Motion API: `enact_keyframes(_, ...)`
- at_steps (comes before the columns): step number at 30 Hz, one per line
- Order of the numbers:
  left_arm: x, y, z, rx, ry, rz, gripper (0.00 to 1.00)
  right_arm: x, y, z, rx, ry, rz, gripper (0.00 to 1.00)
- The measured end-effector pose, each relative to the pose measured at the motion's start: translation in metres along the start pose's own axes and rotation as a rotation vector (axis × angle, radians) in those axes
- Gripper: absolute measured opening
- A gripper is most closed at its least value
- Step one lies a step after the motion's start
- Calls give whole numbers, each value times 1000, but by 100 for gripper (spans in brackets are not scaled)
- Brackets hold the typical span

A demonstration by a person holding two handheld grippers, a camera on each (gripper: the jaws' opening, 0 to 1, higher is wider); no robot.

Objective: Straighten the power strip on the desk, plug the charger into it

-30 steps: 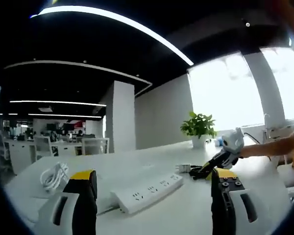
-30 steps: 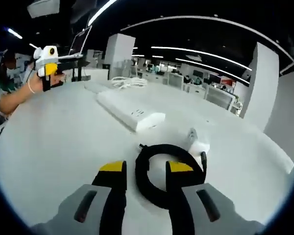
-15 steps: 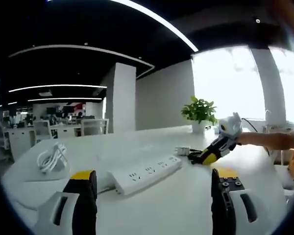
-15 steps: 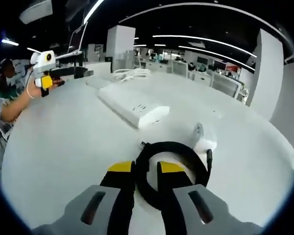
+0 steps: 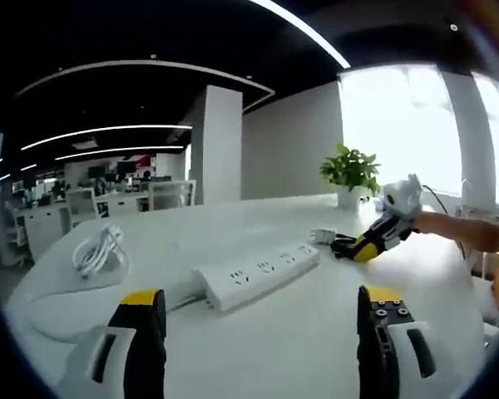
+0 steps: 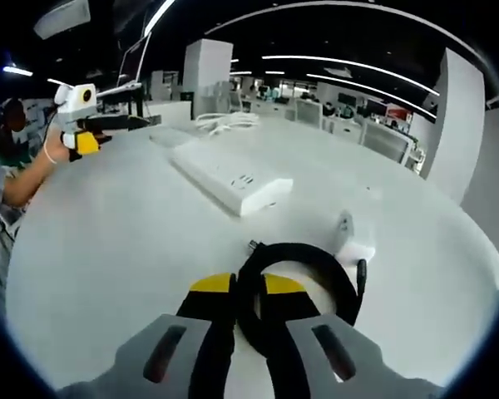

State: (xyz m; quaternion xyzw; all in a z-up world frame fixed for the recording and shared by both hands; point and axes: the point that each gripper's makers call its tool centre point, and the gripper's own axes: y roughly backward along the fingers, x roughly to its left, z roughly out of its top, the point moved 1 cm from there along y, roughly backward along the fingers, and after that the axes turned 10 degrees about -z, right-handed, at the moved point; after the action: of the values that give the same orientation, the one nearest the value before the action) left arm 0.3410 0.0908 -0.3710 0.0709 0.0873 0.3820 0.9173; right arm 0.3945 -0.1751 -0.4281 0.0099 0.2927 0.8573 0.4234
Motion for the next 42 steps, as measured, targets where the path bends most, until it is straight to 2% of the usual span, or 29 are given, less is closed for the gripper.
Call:
enact_keyframes(9,-3,1,0,3,-12,-10,96,1,2,4,-5,-5,-3,8)
enact_keyframes(15,-3,1,-4,18,-11,-13,96,-4,7,23,-68,-164,2,8)
enact_keyframes(16,-3,1,-5,20,-10,-13,96,-7,9,27,-83,-229,5,8)
enact_keyframes(19,-3,1,-5,21,-10,-15,95,-10,14,33,-117,-353,22,7)
enact_keyframes(24,-4,2,-5,18,-9,-17,95,-29,15,45,-168,-507,35,7)
enact_keyframes(27,-5,3,-6,19,-12,-21,95,-25,20,58,-219,-636,73,7)
enact_keyframes(32,-5,3,-5,18,-11,-20,95,-24,29,74,-283,-712,97,7)
enact_keyframes(34,-5,4,-5,20,-13,-22,95,-29,35,81,-317,-769,127,7)
enact_keyframes(36,-5,4,-5,20,-16,-23,95,-23,38,92,-348,-841,161,7)
enact_keyframes(38,-5,4,-4,19,-18,-22,95,-21,42,101,-373,-875,194,7)
enact_keyframes(42,-6,4,-3,13,-15,-26,95,-19,47,112,-405,-922,211,7)
